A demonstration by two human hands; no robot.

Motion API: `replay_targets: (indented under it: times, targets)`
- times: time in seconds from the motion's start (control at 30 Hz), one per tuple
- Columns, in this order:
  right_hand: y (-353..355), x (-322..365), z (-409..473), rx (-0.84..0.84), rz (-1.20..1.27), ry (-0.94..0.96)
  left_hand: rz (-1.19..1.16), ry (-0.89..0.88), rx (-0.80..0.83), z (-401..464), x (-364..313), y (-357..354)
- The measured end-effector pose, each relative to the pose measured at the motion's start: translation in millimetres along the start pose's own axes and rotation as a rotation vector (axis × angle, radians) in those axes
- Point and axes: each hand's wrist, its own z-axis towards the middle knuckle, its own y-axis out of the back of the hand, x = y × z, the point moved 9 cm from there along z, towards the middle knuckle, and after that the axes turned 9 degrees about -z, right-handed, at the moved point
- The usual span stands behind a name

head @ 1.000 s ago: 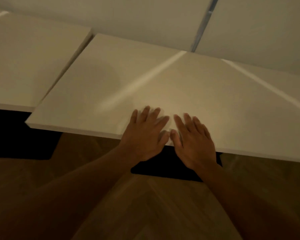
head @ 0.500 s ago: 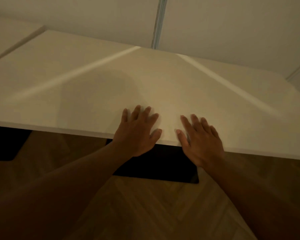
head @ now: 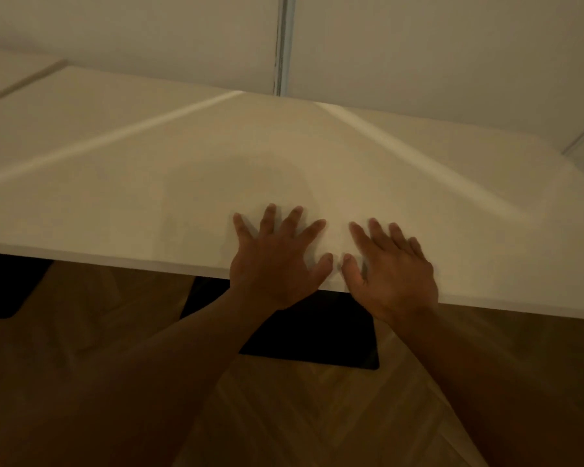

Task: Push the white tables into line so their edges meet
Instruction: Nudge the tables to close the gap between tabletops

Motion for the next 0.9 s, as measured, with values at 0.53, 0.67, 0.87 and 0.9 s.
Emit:
replay_targets:
  times: [0.53,0.67,0.87,0.9]
  targets:
    - [-1.1,0.8,8.8,-0.022,-0.049,0.075,0.003,0.010,-0.027,7.9,0.2,1.0]
    - [-0.8,-7.2,18.1,-0.038,-0.052,0.087,0.010,0.028,-0.041,16.1,-6.0,-1.0]
    - [-4.9,-21.4,34.8,-0.041,-0.070,0.101,0.026,0.031,-0.071,31.3,-14.8,-1.9]
    - [-5.5,-23.6,37.1,-0.041,-0.072,0.104,0.027,0.036,-0.070,33.6,-15.9,-2.8]
